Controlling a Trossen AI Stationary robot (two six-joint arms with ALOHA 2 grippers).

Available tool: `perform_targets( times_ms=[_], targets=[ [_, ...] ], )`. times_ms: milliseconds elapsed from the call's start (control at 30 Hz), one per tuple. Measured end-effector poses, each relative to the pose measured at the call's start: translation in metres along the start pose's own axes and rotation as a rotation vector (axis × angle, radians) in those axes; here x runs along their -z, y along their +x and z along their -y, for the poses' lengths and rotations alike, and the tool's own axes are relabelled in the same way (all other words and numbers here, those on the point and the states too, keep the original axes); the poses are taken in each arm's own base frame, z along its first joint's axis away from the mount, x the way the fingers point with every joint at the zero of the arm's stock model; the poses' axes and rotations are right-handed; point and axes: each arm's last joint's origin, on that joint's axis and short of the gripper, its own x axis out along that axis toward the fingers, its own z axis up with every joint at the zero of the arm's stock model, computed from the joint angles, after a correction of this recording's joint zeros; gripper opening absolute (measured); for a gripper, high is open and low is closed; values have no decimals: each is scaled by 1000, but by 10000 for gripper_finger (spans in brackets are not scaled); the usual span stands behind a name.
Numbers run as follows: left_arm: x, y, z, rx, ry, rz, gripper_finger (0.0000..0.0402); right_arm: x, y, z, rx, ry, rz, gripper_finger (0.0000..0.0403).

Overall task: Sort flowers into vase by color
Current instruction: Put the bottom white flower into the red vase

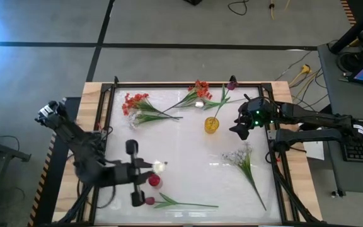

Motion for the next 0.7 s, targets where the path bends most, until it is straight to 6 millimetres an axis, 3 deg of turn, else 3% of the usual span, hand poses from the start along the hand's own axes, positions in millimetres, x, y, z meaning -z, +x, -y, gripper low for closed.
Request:
perform_targets(
  times_ms=[267, 700],
  targets=[
    [23, -29, -24, 11, -130, 15, 0, 0, 0, 0, -2, 0, 4, 281],
    [72, -56, -43, 88, -200, 77, 0, 7, 7, 4, 9, 13, -20, 281]
  ],
)
